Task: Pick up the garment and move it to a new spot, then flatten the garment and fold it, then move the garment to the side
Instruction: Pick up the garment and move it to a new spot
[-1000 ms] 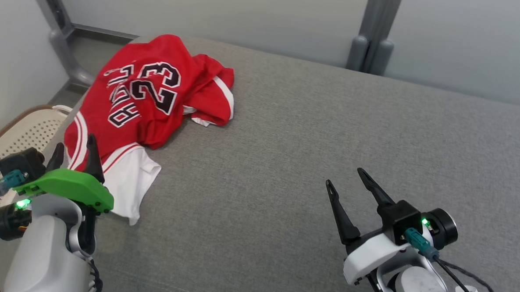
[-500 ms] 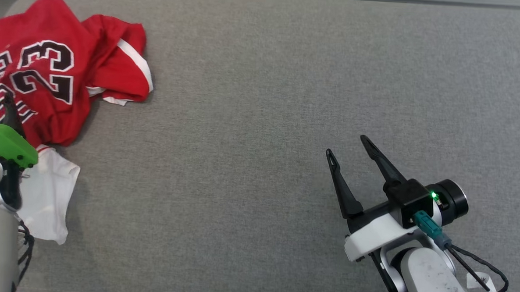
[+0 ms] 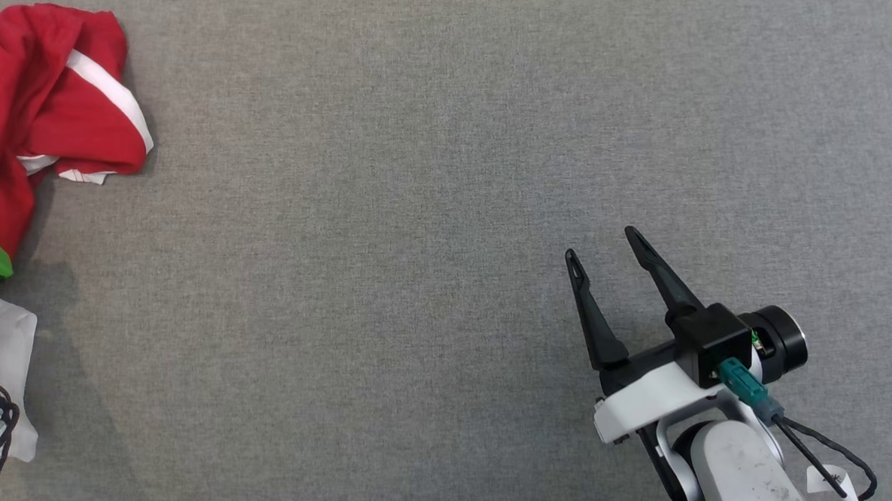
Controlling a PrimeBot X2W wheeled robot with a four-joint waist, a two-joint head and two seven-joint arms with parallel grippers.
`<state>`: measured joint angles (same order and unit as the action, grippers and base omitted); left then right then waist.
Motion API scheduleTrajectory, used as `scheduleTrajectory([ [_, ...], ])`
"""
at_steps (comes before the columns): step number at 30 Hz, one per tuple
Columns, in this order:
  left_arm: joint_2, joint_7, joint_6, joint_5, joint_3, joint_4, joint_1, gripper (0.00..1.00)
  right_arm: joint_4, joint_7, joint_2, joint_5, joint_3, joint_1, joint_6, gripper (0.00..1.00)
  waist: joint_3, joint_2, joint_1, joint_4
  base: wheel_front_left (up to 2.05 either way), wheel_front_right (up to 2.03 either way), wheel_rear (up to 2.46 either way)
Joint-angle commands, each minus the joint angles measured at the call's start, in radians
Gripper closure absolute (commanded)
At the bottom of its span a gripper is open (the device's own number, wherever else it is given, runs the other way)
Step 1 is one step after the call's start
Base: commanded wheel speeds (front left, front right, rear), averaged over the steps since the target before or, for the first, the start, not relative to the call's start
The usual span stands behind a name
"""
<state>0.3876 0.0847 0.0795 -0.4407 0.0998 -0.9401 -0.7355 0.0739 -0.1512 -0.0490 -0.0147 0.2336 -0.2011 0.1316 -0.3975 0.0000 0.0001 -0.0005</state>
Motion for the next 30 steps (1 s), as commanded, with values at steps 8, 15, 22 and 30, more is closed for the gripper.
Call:
scheduleTrajectory([
  [8, 0.013, 0.132, -0.033, 0.003, -0.001, 0.124, 0.002, 1.0, 0.053, -0.029, -0.003, 0.047, 0.009, 0.006, -0.002, 0.0, 0.142, 0.0, -0.0001, 0.014, 0.0, 0.0, 0.0],
  [15, 0.013, 0.083, -0.056, 0.034, -0.063, 0.324, -0.04, 1.0, 0.107, -0.059, -0.003, 0.103, 0.02, 0.029, -0.002, 0.0, 0.278, 0.0, -0.0001, -0.031, 0.0, 0.0, 0.0],
  [22, -0.044, -0.047, -0.069, 0.036, -0.147, 0.586, -0.076, 1.0, 0.135, -0.081, -0.003, 0.136, 0.014, 0.044, -0.002, 0.0, 0.344, 0.0, -0.0001, -0.116, 0.0, 0.0, 0.0],
  [30, -0.162, -0.137, -0.068, 0.029, -0.269, 0.803, -0.121, 1.0, 0.144, -0.094, -0.002, 0.151, 0.014, 0.034, -0.002, 0.0, 0.344, 0.0, -0.0001, -0.22, 0.0, 0.0, 0.0],
])
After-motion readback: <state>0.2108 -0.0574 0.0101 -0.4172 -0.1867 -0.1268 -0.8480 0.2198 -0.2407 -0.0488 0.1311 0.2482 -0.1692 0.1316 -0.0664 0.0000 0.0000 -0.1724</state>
